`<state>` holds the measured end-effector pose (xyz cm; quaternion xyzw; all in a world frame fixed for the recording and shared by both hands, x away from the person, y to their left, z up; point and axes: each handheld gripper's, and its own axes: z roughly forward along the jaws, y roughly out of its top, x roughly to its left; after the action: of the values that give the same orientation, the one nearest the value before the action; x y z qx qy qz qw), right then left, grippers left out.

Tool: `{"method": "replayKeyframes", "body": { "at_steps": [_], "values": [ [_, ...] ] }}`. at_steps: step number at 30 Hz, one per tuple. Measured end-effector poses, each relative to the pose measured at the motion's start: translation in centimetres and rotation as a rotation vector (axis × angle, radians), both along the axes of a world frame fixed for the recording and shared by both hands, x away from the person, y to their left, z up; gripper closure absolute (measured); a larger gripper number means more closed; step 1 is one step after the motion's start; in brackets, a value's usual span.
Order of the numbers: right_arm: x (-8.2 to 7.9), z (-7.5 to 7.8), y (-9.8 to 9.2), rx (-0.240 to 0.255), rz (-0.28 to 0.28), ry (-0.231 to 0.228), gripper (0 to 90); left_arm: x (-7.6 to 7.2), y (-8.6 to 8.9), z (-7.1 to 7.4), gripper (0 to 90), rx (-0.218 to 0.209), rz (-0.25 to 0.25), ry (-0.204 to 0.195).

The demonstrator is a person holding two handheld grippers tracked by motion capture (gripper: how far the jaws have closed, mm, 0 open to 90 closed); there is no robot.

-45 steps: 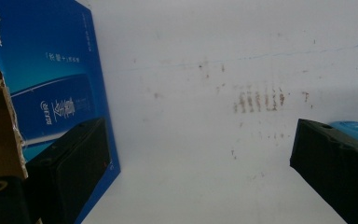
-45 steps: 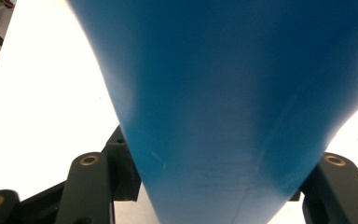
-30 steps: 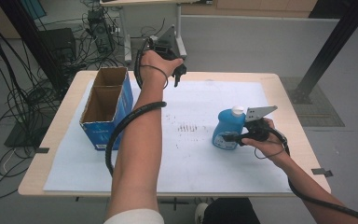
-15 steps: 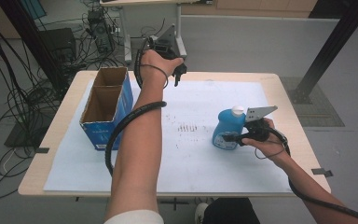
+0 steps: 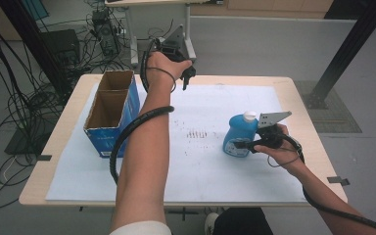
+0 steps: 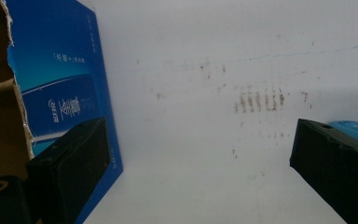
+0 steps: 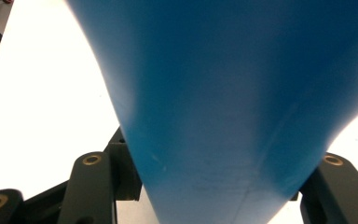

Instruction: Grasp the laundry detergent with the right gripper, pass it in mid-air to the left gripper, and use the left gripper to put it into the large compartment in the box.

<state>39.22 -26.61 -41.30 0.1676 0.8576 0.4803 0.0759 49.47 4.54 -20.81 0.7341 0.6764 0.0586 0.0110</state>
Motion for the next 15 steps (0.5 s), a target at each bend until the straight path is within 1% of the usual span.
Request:
{"method": "replayKeyframes", "body": {
  "at_steps": [15],
  "values": [
    [0.02,0.08,0.02,-0.005,0.005,-0.001,44.4,-0.05,0.19,0.07,5.4,0.006,-0.001,0.000]
  ]
}}
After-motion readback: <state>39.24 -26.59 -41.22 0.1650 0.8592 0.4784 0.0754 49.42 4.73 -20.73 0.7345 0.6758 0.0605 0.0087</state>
